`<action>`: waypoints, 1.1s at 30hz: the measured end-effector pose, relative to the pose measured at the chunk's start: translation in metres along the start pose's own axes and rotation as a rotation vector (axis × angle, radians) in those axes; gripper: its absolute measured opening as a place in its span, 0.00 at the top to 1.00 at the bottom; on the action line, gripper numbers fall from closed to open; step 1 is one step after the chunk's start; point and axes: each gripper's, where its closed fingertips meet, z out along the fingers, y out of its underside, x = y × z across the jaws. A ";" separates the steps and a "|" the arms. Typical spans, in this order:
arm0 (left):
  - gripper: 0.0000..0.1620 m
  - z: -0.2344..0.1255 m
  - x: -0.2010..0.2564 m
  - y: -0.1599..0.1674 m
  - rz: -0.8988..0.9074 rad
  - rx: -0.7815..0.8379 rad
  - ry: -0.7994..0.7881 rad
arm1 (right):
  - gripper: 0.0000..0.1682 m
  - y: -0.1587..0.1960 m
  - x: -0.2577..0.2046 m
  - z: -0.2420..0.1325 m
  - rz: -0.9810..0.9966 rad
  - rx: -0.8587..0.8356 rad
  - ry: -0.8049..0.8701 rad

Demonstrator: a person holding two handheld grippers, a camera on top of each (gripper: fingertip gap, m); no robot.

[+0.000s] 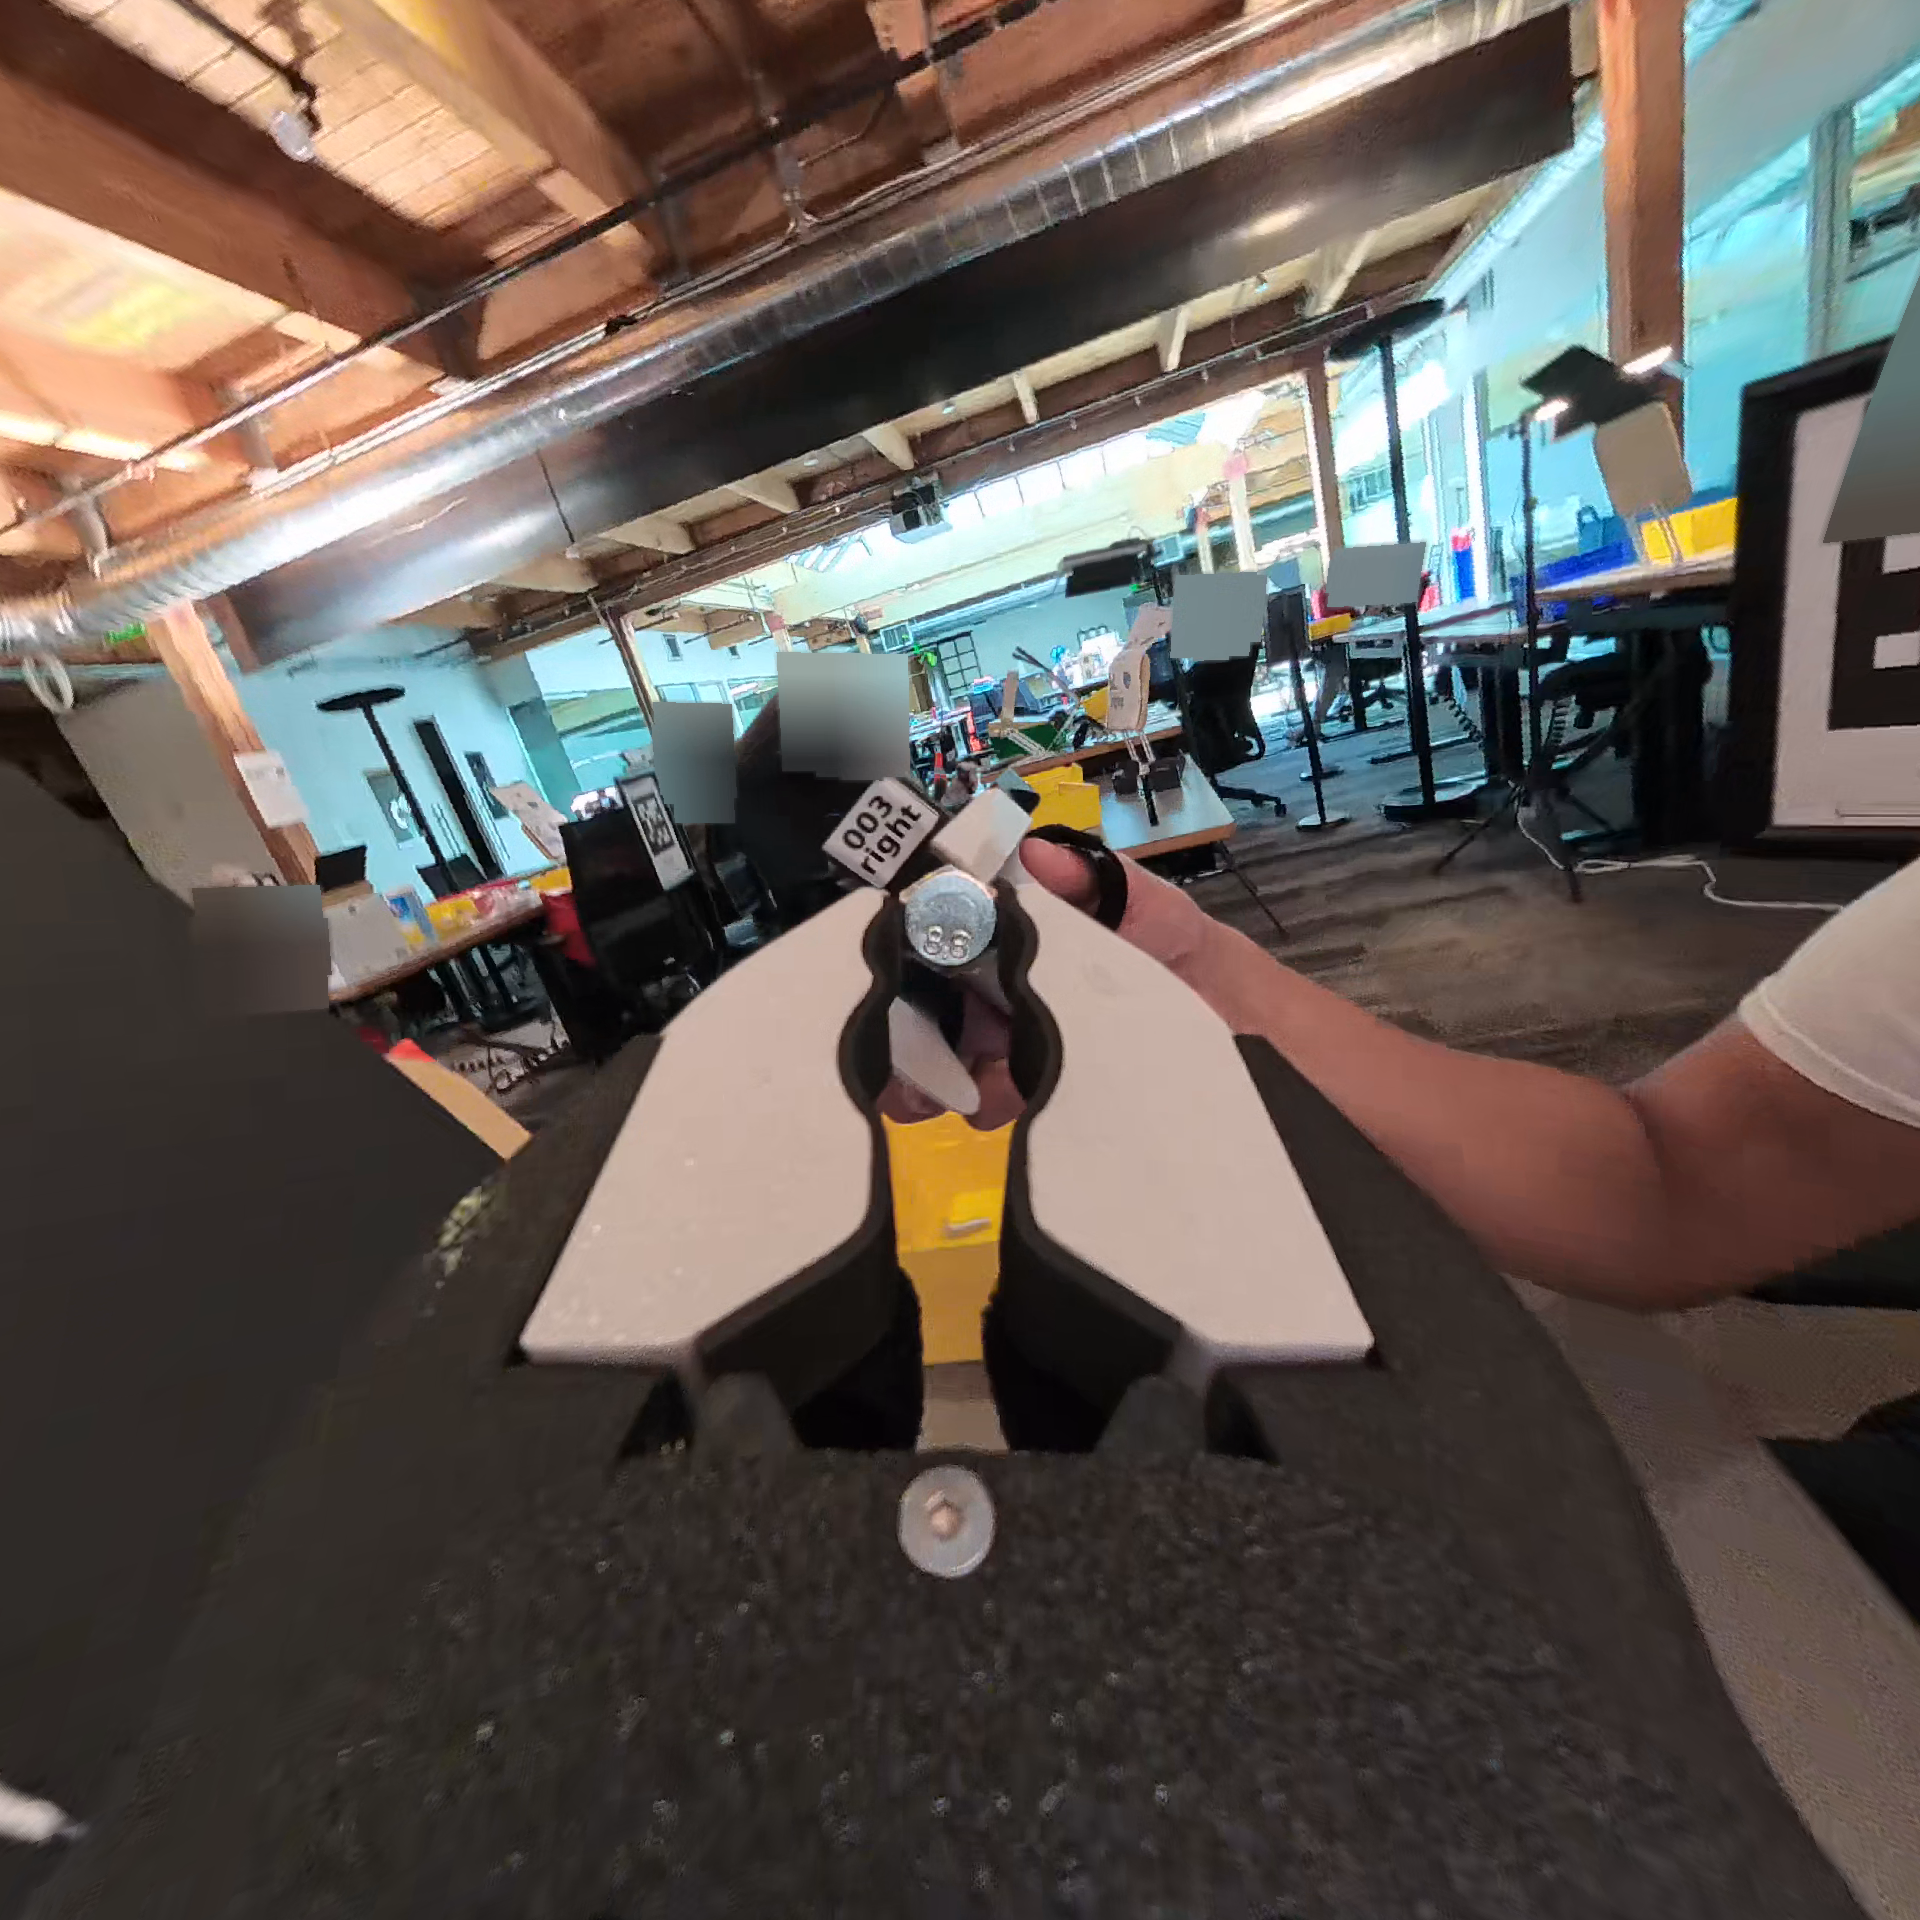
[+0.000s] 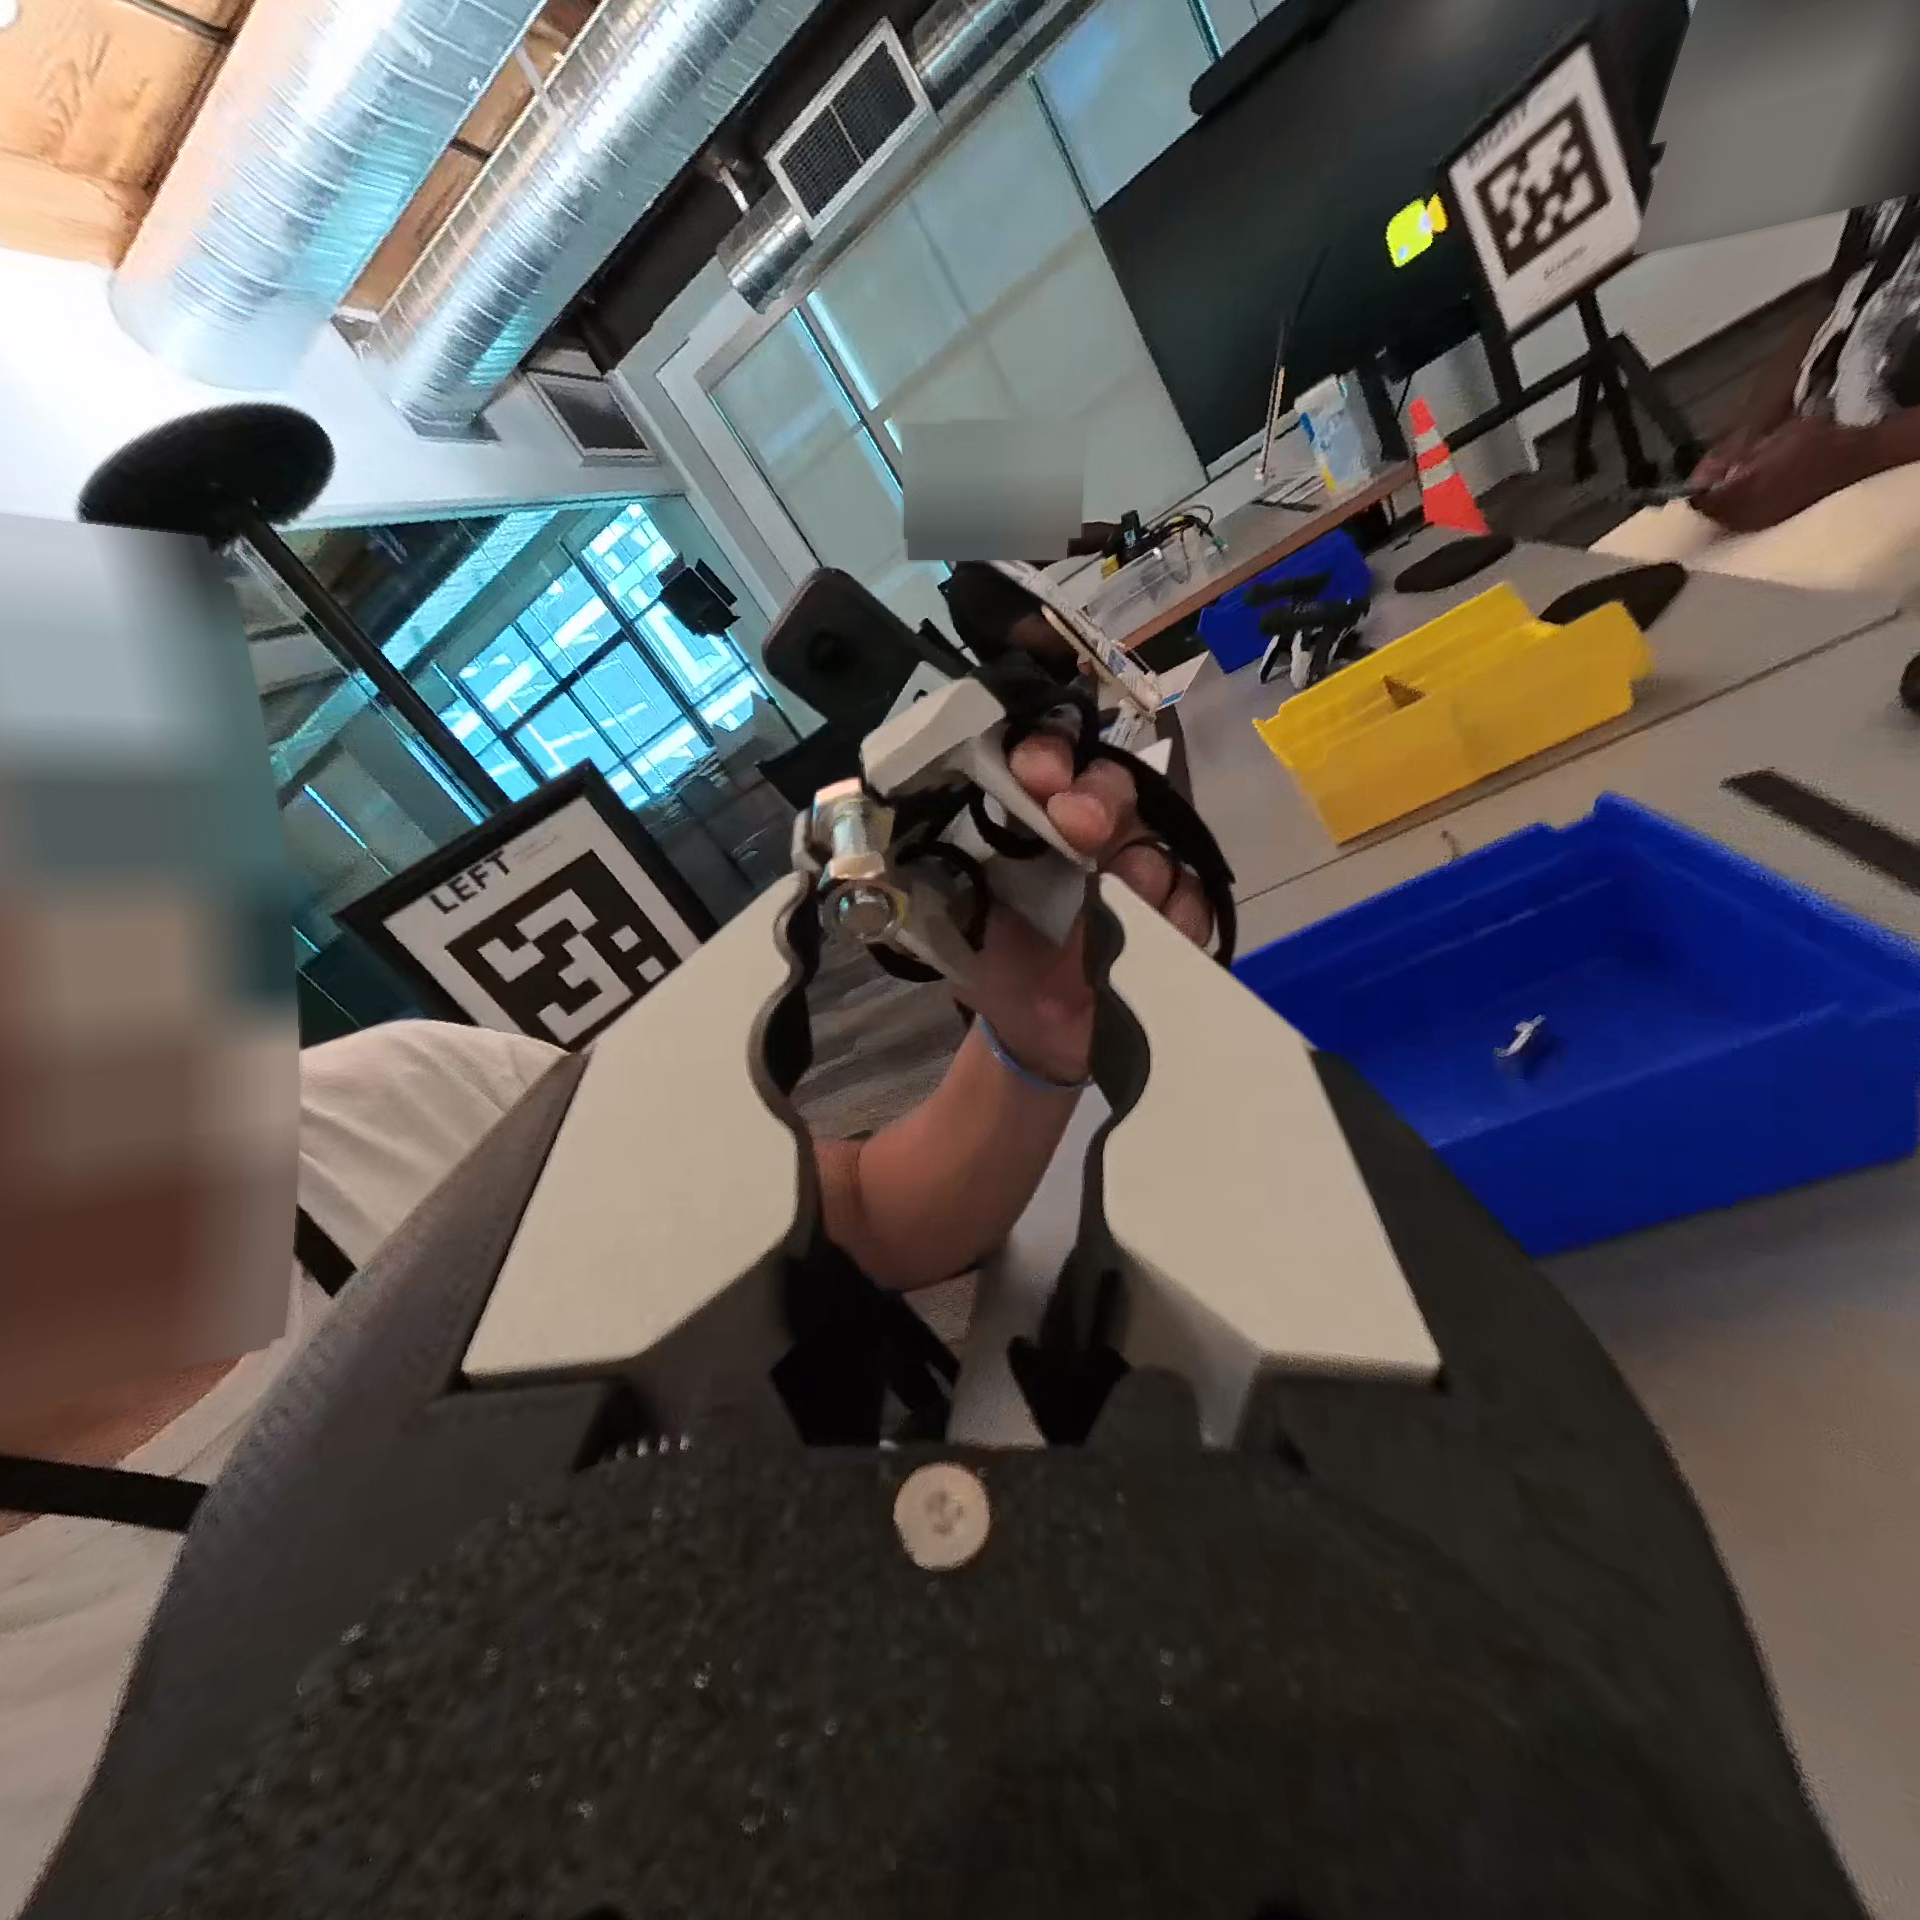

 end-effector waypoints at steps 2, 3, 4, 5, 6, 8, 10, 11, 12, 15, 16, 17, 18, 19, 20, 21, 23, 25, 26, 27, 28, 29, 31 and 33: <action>0.89 0.004 -0.018 -0.009 0.058 0.066 -0.011 | 0.71 -0.016 0.005 -0.004 -0.030 0.015 -0.005; 0.89 0.005 -0.025 -0.010 0.082 0.097 -0.013 | 0.72 -0.022 0.006 -0.008 -0.026 0.036 -0.029; 0.89 0.006 -0.032 -0.008 0.098 0.112 -0.015 | 0.74 -0.029 0.005 -0.013 -0.018 0.063 -0.064; 0.90 0.007 -0.038 -0.004 0.110 0.115 -0.020 | 0.76 -0.035 0.007 -0.018 -0.003 0.096 -0.094; 0.90 0.008 -0.044 0.001 0.117 0.111 -0.024 | 0.78 -0.038 0.009 -0.022 0.010 0.123 -0.116; 0.89 0.010 -0.054 0.010 0.123 0.104 -0.026 | 0.79 -0.037 0.023 -0.027 0.034 0.130 -0.113; 0.89 0.014 -0.066 0.015 0.078 0.092 -0.036 | 0.79 -0.043 0.036 -0.027 0.062 0.140 -0.104; 0.89 0.016 -0.069 0.015 0.044 0.099 -0.029 | 0.79 -0.045 0.036 -0.026 0.069 0.141 -0.130; 0.89 0.017 -0.071 0.014 0.013 0.114 -0.026 | 0.79 -0.045 0.036 -0.025 0.076 0.135 -0.155; 0.85 0.020 -0.072 0.016 -0.064 0.112 -0.007 | 0.79 -0.045 0.041 -0.022 0.062 0.121 -0.131; 0.89 0.021 -0.073 0.018 -0.076 0.106 -0.007 | 0.79 -0.043 0.041 -0.020 0.054 0.114 -0.123; 0.89 0.022 -0.073 0.020 -0.084 0.097 -0.004 | 0.81 -0.044 0.039 -0.020 0.046 0.123 -0.125; 0.89 0.022 -0.074 0.023 -0.092 0.088 -0.008 | 0.86 -0.044 0.038 -0.020 0.039 0.125 -0.121; 0.89 0.023 -0.076 0.025 -0.103 0.081 -0.016 | 0.90 -0.042 0.039 -0.020 0.024 0.114 -0.100; 0.89 0.023 -0.078 0.027 -0.118 0.076 -0.019 | 0.90 -0.044 0.041 -0.021 -0.002 0.123 -0.066; 0.89 0.023 -0.079 0.028 -0.139 0.075 -0.019 | 0.90 -0.045 0.043 -0.021 -0.026 0.131 -0.035; 0.89 0.023 -0.080 0.025 -0.222 0.096 0.009 | 0.90 -0.045 0.041 -0.021 -0.136 0.120 0.018; 0.89 0.023 -0.080 0.022 -0.319 0.119 0.042 | 0.90 -0.046 0.039 -0.020 -0.373 0.102 0.144; 0.89 0.022 -0.078 0.020 -0.368 0.127 0.071 | 0.90 -0.046 0.036 -0.019 -0.541 0.087 0.230; 0.89 0.022 -0.075 0.017 -0.418 0.137 0.107 | 0.90 -0.045 0.032 -0.019 -0.733 0.065 0.322; 0.89 0.023 -0.072 0.015 -0.468 0.143 0.138 | 0.90 -0.044 0.029 -0.019 -0.942 0.042 0.433; 0.89 0.024 -0.069 0.013 -0.516 0.140 0.165 | 0.90 -0.043 0.026 -0.020 -1.165 0.020 0.560; 0.89 0.026 -0.065 0.012 -0.608 0.128 0.199 | 0.90 -0.041 0.020 -0.023 -1.648 -0.016 0.842; 0.89 0.027 -0.068 0.015 -0.673 0.105 0.175 | 0.90 -0.041 0.023 -0.025 -2.052 -0.124 1.107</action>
